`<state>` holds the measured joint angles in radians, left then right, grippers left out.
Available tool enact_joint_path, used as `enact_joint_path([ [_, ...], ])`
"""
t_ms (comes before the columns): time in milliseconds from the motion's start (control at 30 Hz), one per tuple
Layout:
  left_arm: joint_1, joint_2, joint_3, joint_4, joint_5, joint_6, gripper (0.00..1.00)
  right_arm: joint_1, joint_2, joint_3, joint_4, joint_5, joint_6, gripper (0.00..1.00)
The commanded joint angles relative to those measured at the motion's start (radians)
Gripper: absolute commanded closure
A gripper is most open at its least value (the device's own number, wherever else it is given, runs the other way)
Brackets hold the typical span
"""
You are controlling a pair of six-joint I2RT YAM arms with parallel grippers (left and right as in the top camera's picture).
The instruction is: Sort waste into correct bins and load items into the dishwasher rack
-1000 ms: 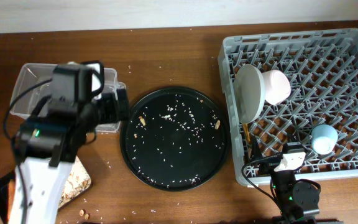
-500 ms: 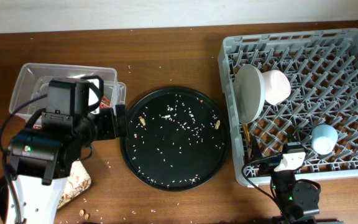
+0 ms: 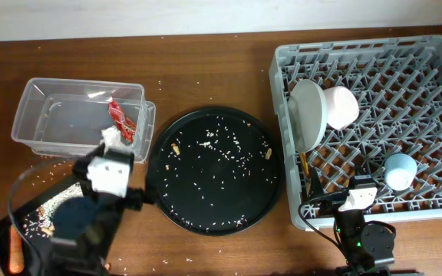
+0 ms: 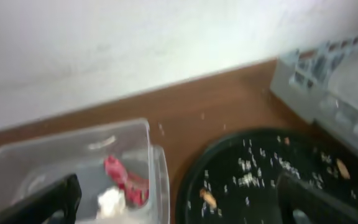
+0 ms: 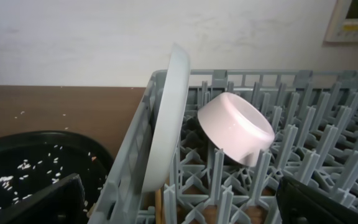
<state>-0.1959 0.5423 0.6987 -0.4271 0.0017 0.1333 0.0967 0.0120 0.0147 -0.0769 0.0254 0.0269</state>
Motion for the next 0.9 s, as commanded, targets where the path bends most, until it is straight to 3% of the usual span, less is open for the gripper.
enact_joint_path([
  [0,-0.004,-0.193,-0.247,0.127,0.014,0.029,0.0,-0.006,-0.006,-0.009,-0.002,-0.002,0.011,0.02],
  [133,-0.004,-0.327,-0.395,0.209,0.014,0.03,0.01,-0.006,-0.006,-0.009,-0.002,-0.002,0.011,0.02],
  [333,-0.004,-0.529,-0.573,0.214,0.013,0.03,0.01,-0.006,-0.006,-0.009,-0.002,-0.002,0.011,0.02],
  [500,-0.007,-0.537,-0.687,0.345,0.022,0.029,0.01,-0.006,-0.006,-0.009,-0.002,-0.002,0.011,0.02],
  [867,-0.025,-0.497,-0.689,0.345,0.018,0.029,0.01,-0.006,-0.006,-0.009,-0.002,-0.002,0.011,0.02],
])
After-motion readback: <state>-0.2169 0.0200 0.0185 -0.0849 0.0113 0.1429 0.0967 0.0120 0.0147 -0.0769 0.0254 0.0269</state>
